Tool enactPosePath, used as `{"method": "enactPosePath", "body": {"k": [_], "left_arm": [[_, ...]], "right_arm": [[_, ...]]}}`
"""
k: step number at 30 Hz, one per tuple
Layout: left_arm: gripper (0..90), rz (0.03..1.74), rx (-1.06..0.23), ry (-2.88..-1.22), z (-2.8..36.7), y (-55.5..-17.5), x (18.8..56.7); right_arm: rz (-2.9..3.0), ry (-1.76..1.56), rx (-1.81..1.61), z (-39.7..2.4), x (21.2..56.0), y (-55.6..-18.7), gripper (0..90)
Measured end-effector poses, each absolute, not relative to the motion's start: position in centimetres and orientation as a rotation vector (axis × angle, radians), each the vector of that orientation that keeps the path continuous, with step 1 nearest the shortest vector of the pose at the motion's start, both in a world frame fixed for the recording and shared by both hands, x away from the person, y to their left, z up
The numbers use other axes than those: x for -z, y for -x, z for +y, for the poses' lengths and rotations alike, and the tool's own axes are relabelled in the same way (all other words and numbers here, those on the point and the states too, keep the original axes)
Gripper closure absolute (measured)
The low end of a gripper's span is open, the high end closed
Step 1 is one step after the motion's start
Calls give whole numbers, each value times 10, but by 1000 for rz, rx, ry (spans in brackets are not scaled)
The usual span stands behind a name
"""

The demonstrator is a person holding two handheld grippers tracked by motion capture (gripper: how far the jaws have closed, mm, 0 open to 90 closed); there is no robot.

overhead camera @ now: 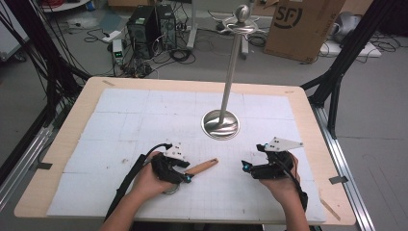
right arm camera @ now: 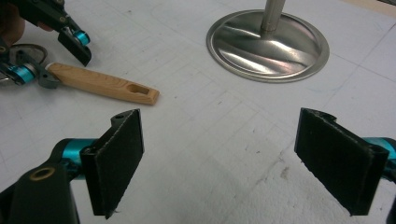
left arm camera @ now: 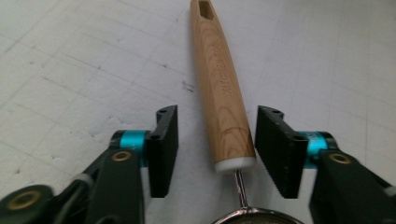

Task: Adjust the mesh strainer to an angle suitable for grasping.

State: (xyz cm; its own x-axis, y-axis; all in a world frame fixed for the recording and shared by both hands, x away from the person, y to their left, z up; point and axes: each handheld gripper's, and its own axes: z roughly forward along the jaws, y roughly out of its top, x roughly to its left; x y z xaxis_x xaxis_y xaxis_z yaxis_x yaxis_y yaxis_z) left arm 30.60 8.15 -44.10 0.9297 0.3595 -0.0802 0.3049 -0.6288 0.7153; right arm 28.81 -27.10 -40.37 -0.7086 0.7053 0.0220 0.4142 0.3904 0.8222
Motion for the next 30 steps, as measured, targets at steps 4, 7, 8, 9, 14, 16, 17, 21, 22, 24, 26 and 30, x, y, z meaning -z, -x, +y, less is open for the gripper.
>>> {"method": "enactPosePath", "body": {"k": [4, 7, 8, 9, 14, 16, 17, 21, 22, 24, 26, 30], "left_arm": [[644, 439, -66, -2300, 81, -305, 441], [648, 438, -73, -2306, 81, -304, 440], [648, 436, -76, -2308, 81, -304, 440], [649, 435, -78, -2310, 81, -304, 440], [677, 434, -79, -2319, 83, -304, 439], [680, 433, -71, -2321, 84, -305, 438], [683, 430, -67, -2330, 84, -304, 437], [685, 434, -52, -2339, 84, -304, 436], [682, 433, -61, -2353, 84, -305, 436], [678, 438, -60, -2351, 84, -305, 436], [671, 440, -58, -2358, 84, -305, 436], [649, 437, -64, -2391, 81, -305, 433]], "right_arm": [[2326, -986, -1232, -270, 404, -288, 147], [2327, -982, -1227, -270, 405, -288, 148], [2331, -988, -1227, -269, 405, -288, 148], [2331, -982, -1226, -270, 405, -288, 149], [2330, -984, -1226, -270, 405, -289, 151], [2332, -989, -1223, -269, 405, -289, 151], [2333, -981, -1221, -269, 405, -289, 151], [2335, -981, -1223, -269, 406, -289, 151], [2334, -982, -1224, -268, 405, -289, 151], [2336, -979, -1223, -269, 405, -289, 151], [2333, -979, -1224, -269, 405, -288, 152], [2334, -984, -1229, -269, 404, -288, 153]]}}
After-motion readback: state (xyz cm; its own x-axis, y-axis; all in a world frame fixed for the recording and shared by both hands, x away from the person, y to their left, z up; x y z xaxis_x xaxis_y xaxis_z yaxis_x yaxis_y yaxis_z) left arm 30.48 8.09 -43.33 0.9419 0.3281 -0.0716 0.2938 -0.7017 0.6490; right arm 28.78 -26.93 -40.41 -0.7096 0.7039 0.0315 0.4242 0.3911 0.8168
